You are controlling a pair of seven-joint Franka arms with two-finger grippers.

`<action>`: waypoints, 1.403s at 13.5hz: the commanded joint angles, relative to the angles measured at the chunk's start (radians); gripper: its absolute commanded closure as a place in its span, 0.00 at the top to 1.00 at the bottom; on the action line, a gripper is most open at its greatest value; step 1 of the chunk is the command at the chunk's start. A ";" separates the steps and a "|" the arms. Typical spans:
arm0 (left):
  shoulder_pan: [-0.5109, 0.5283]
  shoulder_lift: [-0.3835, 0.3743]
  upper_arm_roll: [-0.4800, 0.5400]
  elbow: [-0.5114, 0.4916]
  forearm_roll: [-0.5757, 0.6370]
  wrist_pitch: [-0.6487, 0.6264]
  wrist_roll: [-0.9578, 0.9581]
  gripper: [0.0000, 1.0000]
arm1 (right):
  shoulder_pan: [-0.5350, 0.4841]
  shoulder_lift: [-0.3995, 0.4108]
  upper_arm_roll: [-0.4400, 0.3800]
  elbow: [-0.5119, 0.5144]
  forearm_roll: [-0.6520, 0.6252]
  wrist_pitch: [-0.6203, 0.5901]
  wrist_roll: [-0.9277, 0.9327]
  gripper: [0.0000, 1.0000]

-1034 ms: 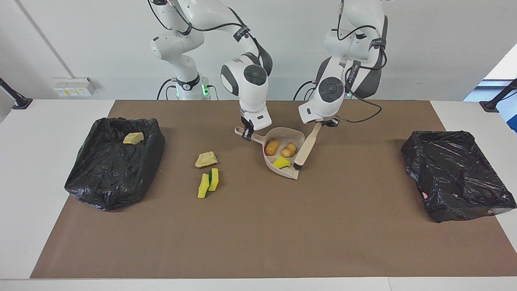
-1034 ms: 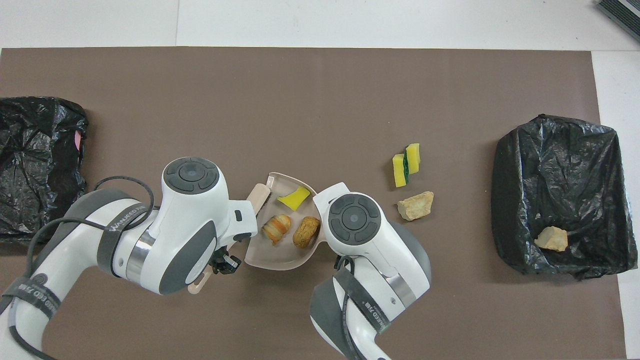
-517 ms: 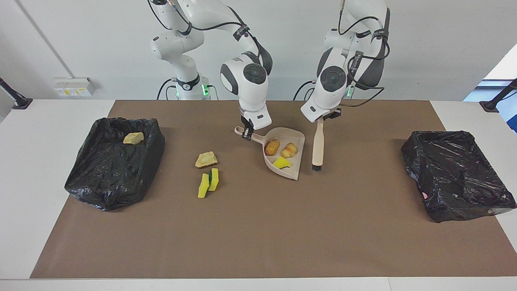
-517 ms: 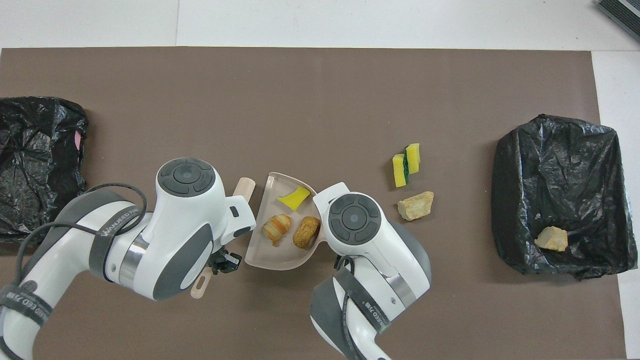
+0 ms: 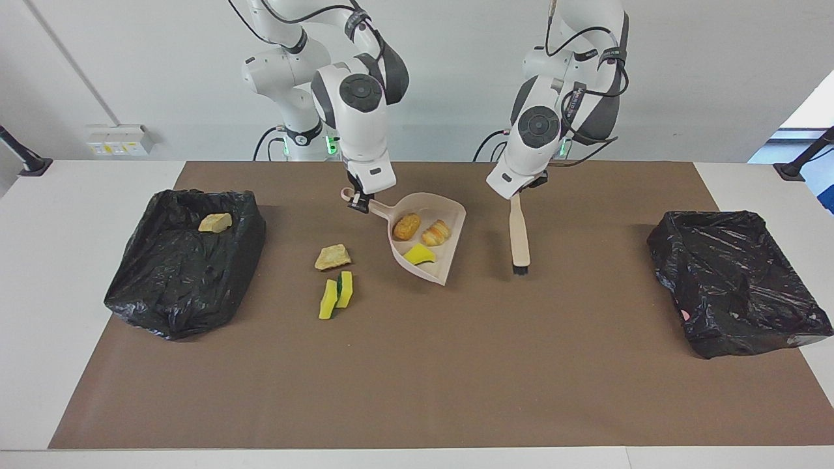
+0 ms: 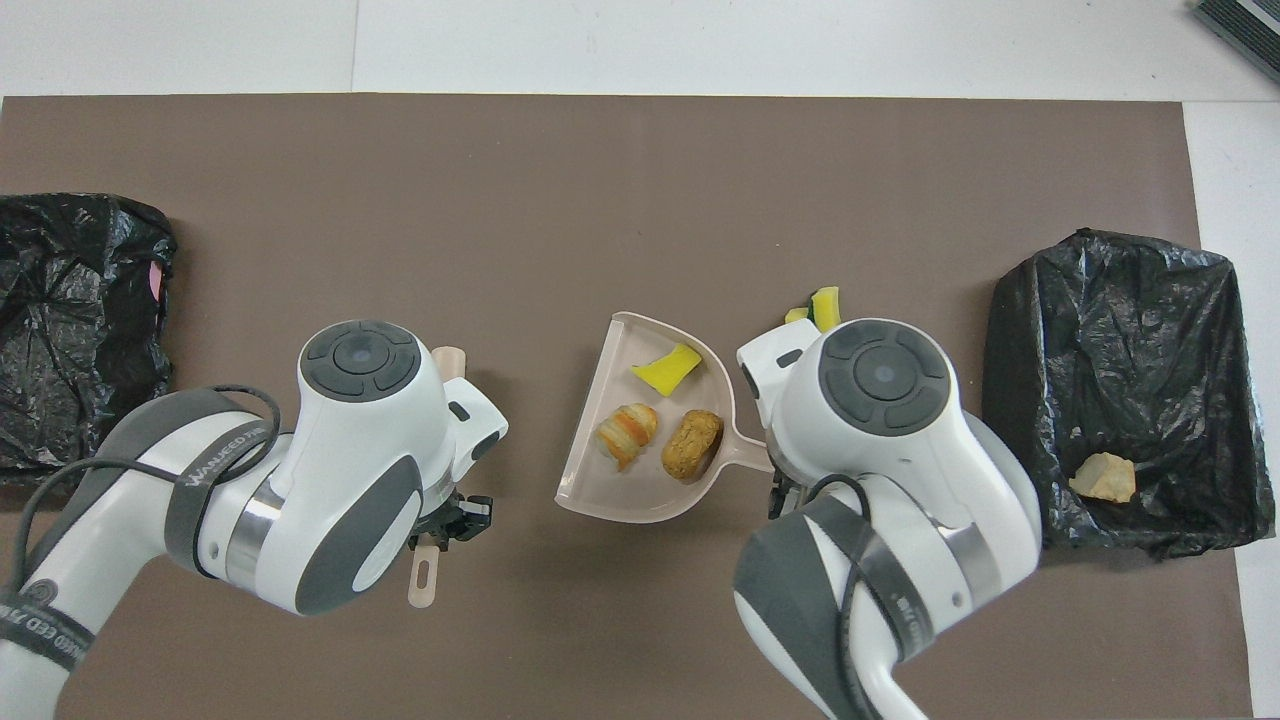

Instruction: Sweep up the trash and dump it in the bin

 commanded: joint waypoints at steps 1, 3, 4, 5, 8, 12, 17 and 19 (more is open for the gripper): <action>-0.036 -0.043 0.000 -0.038 -0.038 0.006 -0.066 0.00 | -0.095 -0.087 0.004 -0.008 0.012 -0.039 -0.084 0.00; -0.075 -0.095 -0.023 -0.119 -0.075 0.072 -0.155 0.00 | -0.179 -0.117 0.002 0.009 0.011 -0.074 -0.147 0.00; -0.083 -0.131 -0.056 -0.182 -0.077 0.130 -0.198 0.00 | -0.221 -0.123 0.002 0.026 0.011 -0.094 -0.185 0.00; -0.085 -0.169 -0.094 -0.238 -0.089 0.193 -0.222 0.00 | -0.268 -0.123 0.002 0.044 0.009 -0.114 -0.230 0.00; -0.085 -0.257 -0.219 -0.341 -0.208 0.305 -0.259 0.00 | -0.422 -0.123 0.001 0.081 0.006 -0.133 -0.363 0.00; -0.085 -0.341 -0.394 -0.414 -0.329 0.348 -0.370 0.00 | -0.626 -0.115 -0.009 0.089 -0.044 -0.119 -0.528 0.00; -0.077 -0.249 -0.477 -0.432 -0.391 0.503 -0.445 0.00 | -0.798 -0.091 -0.016 0.103 -0.248 -0.033 -0.696 0.00; -0.077 -0.243 -0.475 -0.429 -0.391 0.505 -0.436 0.00 | -0.836 -0.091 -0.016 0.104 -0.343 0.028 -0.733 0.00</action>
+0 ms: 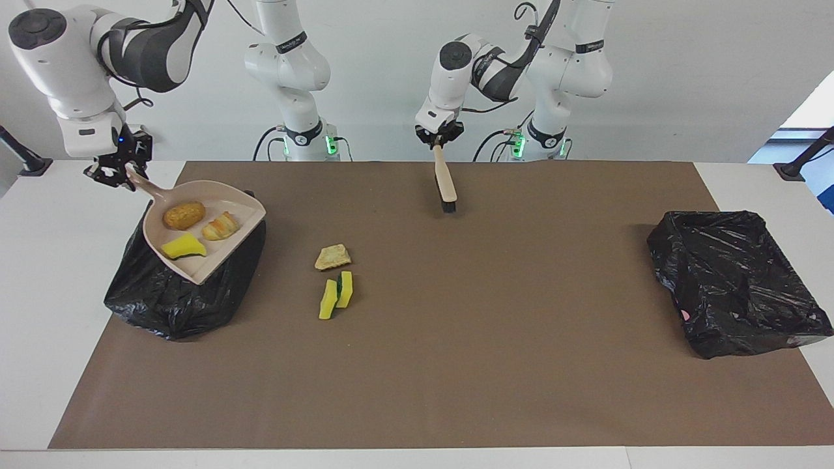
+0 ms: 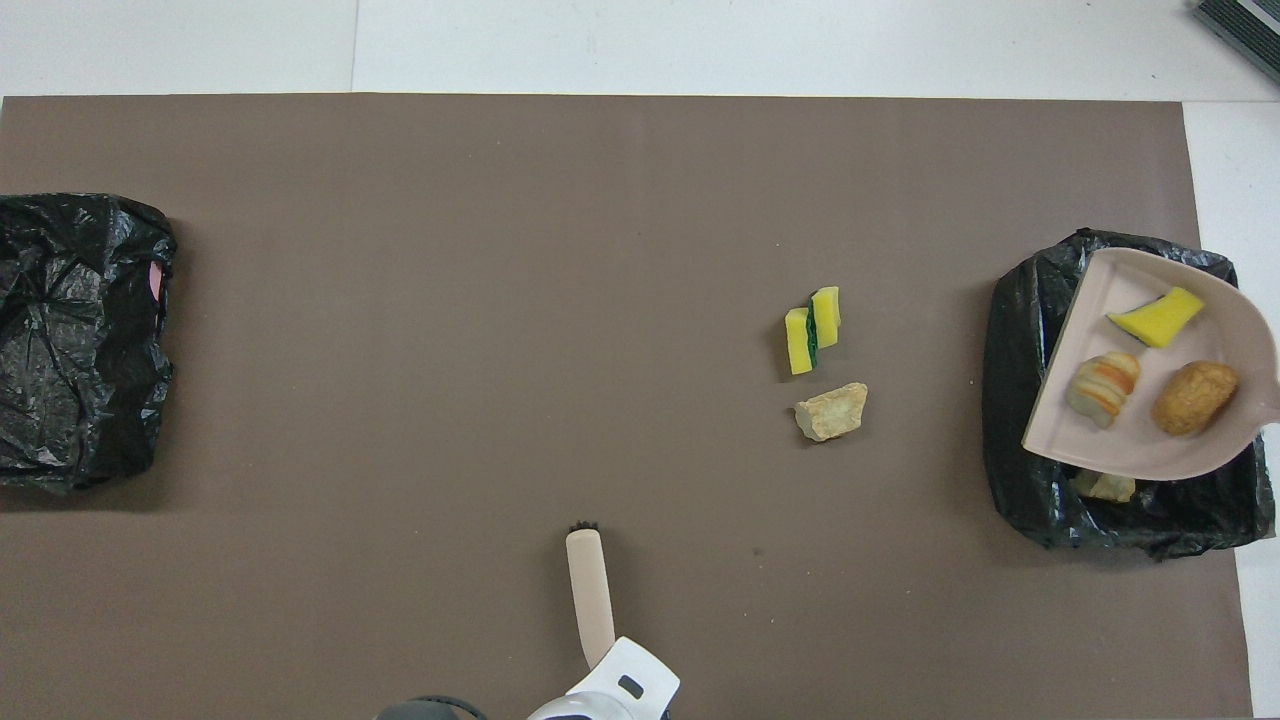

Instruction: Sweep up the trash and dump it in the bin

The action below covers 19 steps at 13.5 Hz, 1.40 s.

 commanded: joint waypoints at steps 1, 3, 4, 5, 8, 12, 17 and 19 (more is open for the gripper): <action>0.005 0.010 0.003 -0.006 -0.015 0.020 0.024 0.00 | -0.039 0.009 0.010 0.016 -0.113 0.057 -0.051 0.00; -0.006 0.010 0.002 -0.006 -0.015 0.009 0.096 0.00 | -0.053 0.030 0.010 0.010 -0.211 0.086 -0.048 0.00; -0.006 0.010 -0.004 -0.006 -0.015 0.014 0.108 0.00 | -0.051 0.044 0.012 0.004 -0.297 0.107 -0.048 0.00; -0.008 0.010 -0.009 -0.006 -0.015 0.015 0.105 0.00 | -0.042 0.053 0.012 0.001 -0.369 0.121 -0.043 0.00; -0.008 0.011 -0.053 -0.008 -0.015 0.021 0.092 0.00 | -0.002 0.060 0.019 0.002 -0.494 0.126 -0.042 0.00; -0.018 0.028 -0.064 -0.008 -0.015 0.051 0.085 0.00 | 0.047 0.063 0.026 0.010 -0.610 0.114 -0.038 0.00; -0.008 0.077 -0.075 0.004 -0.016 0.095 0.059 0.02 | 0.160 0.063 0.027 0.022 -0.782 0.010 0.007 0.00; 0.002 0.097 -0.073 0.015 -0.016 0.095 0.070 0.20 | 0.227 0.061 0.027 0.024 -0.827 -0.058 0.040 0.00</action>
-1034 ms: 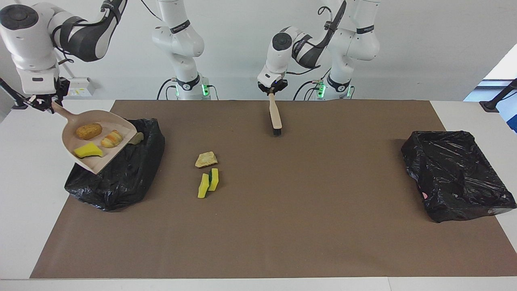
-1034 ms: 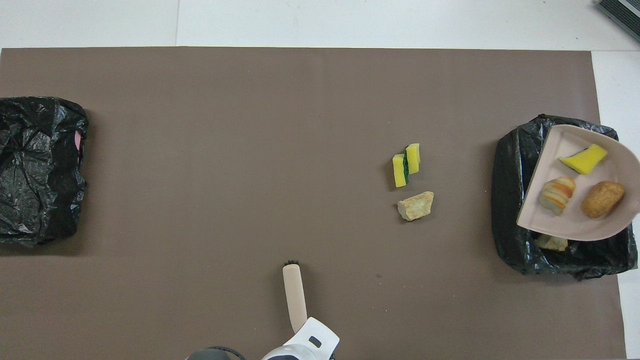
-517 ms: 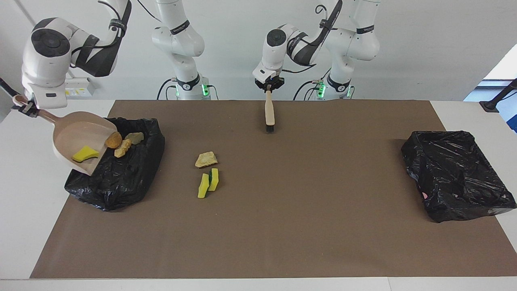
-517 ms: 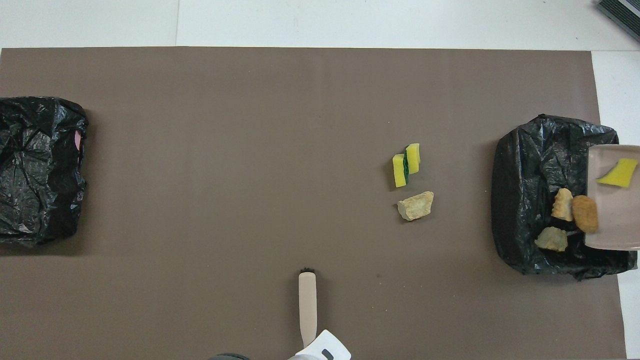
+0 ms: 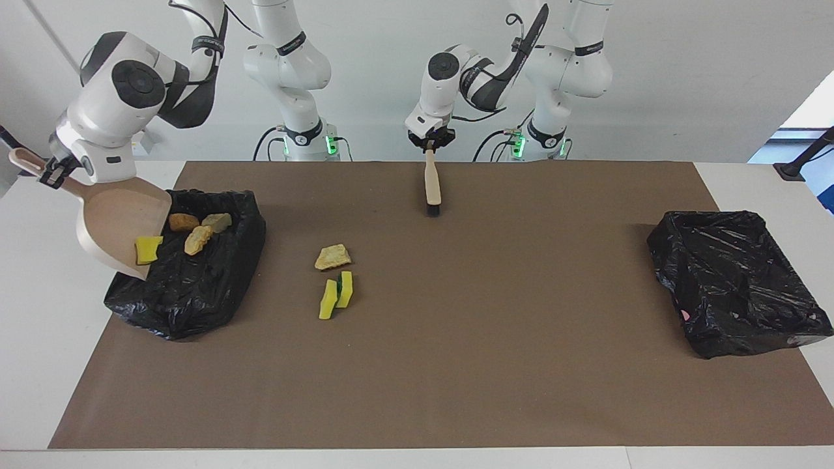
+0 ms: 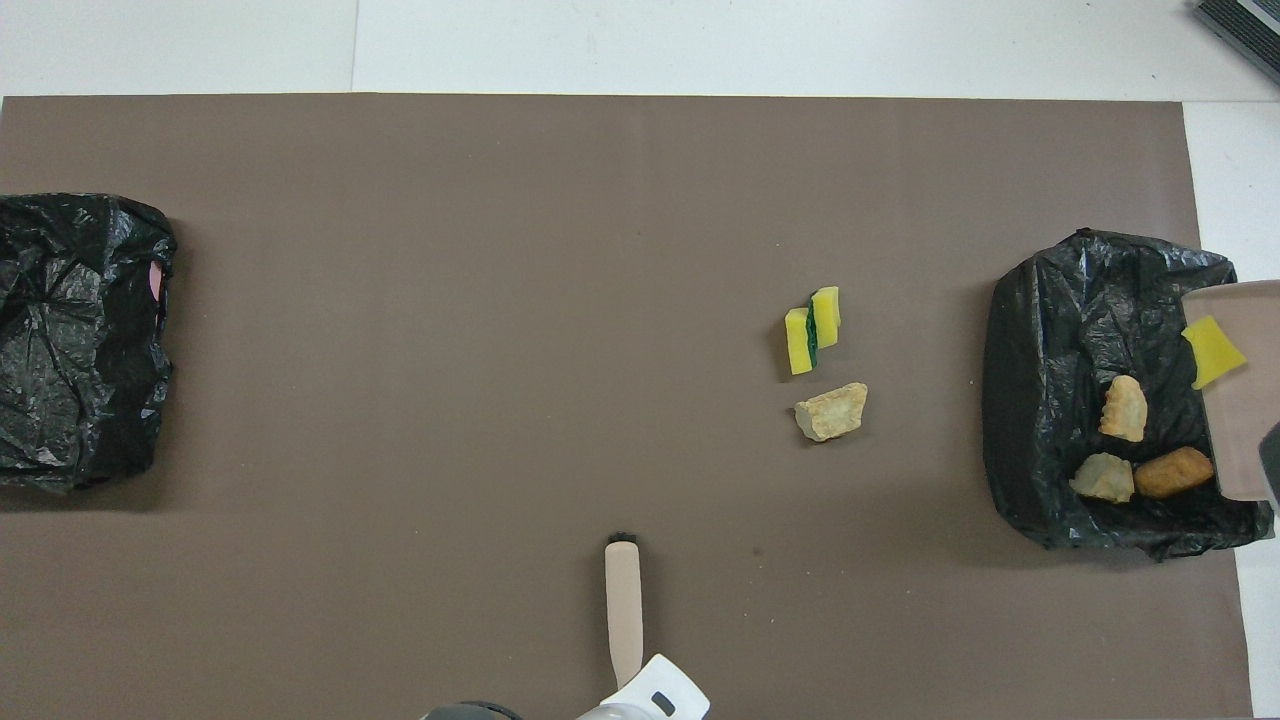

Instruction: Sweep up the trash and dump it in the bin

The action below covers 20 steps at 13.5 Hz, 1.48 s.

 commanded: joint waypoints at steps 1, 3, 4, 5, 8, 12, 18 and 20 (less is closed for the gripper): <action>0.006 0.030 0.002 0.017 -0.014 0.015 0.009 0.27 | 0.071 -0.011 0.002 0.007 -0.078 -0.081 0.047 0.00; 0.020 0.044 0.005 0.031 -0.014 0.016 0.009 0.60 | 0.093 -0.017 0.003 -0.001 -0.115 -0.102 0.049 0.00; 0.055 0.045 0.005 0.042 -0.011 0.009 0.026 0.85 | 0.094 -0.017 0.005 0.007 -0.116 -0.109 0.053 0.00; 0.098 0.045 0.007 0.054 -0.011 -0.005 0.079 0.99 | 0.094 -0.018 0.016 0.018 -0.100 -0.137 0.075 0.00; 0.154 0.071 0.086 0.082 -0.002 -0.004 0.292 1.00 | 0.094 -0.026 0.088 0.140 0.035 -0.286 0.162 0.00; 0.147 0.174 0.260 0.228 0.201 -0.028 0.348 1.00 | 0.105 -0.017 0.235 0.258 0.222 -0.524 0.586 0.00; 0.163 0.194 0.455 0.405 0.438 -0.117 0.424 1.00 | 0.120 -0.017 0.264 0.262 0.782 -0.468 1.281 0.00; 0.178 0.165 0.539 0.446 0.452 -0.149 0.535 1.00 | 0.175 -0.002 0.269 0.252 0.889 -0.376 1.505 0.00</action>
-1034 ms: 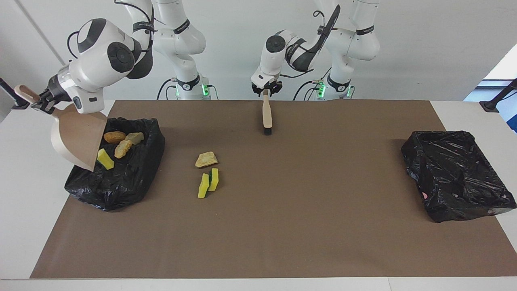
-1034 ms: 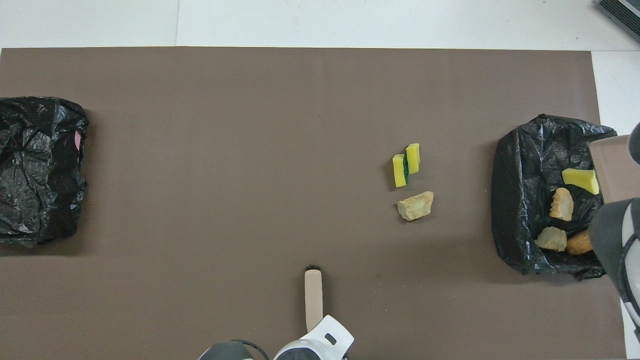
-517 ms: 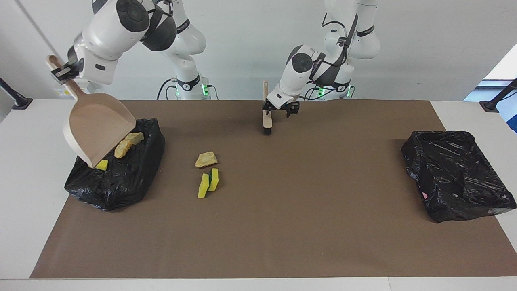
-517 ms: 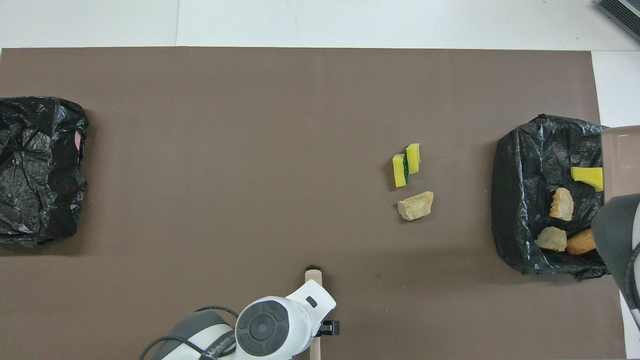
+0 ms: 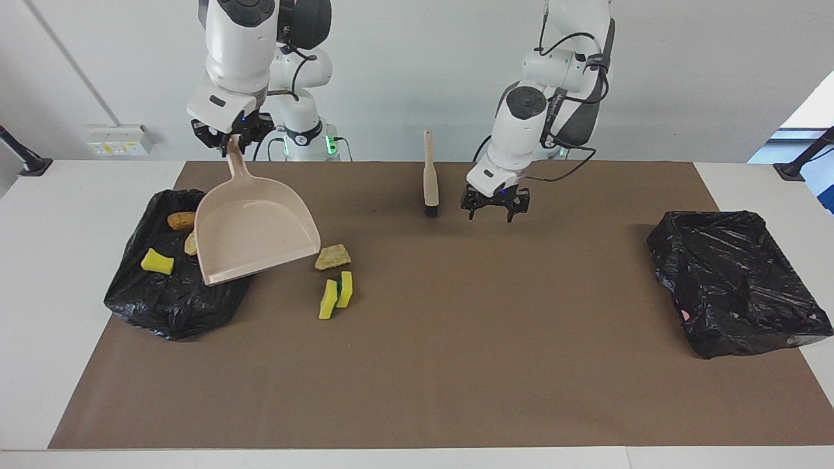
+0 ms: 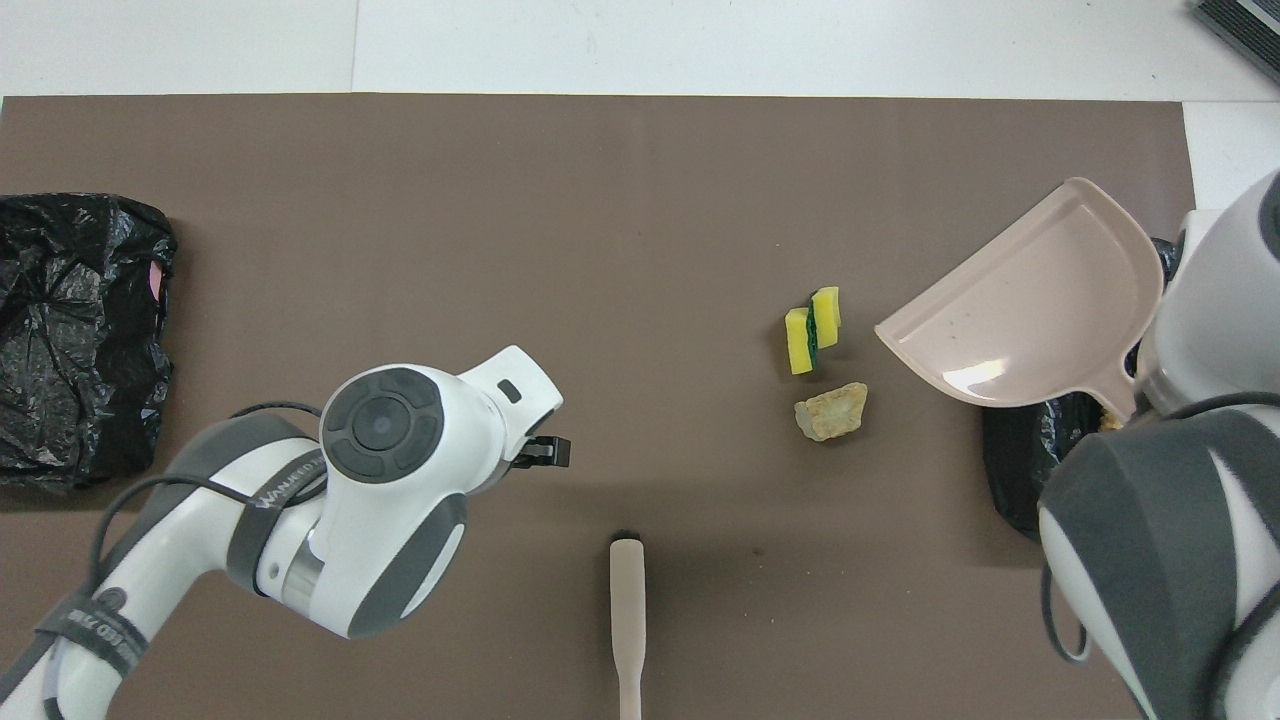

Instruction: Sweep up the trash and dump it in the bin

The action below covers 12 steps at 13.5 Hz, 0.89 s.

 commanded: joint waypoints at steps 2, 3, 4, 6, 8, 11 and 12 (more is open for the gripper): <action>0.039 -0.013 0.097 0.153 0.023 -0.174 0.157 1.00 | 0.123 0.085 0.001 0.017 0.154 0.168 0.398 0.00; 0.090 -0.010 0.094 0.207 0.023 -0.216 0.186 1.00 | 0.161 0.116 0.001 0.018 0.174 0.216 0.478 0.00; 0.122 -0.012 0.094 0.258 0.023 -0.253 0.241 1.00 | 0.200 0.159 0.001 0.023 0.183 0.257 0.563 0.00; 0.168 -0.016 0.091 0.348 0.023 -0.363 0.300 1.00 | 0.266 0.234 0.001 0.024 0.204 0.372 0.709 0.00; 0.216 -0.015 0.089 0.436 0.025 -0.443 0.352 1.00 | 0.292 0.288 0.001 0.024 0.244 0.460 0.770 0.00; 0.260 -0.004 0.088 0.558 0.023 -0.556 0.451 1.00 | 0.375 0.383 0.001 0.040 0.244 0.573 0.848 0.00; 0.270 -0.001 0.088 0.586 0.023 -0.583 0.465 1.00 | 0.399 0.412 0.001 0.047 0.244 0.612 0.848 0.00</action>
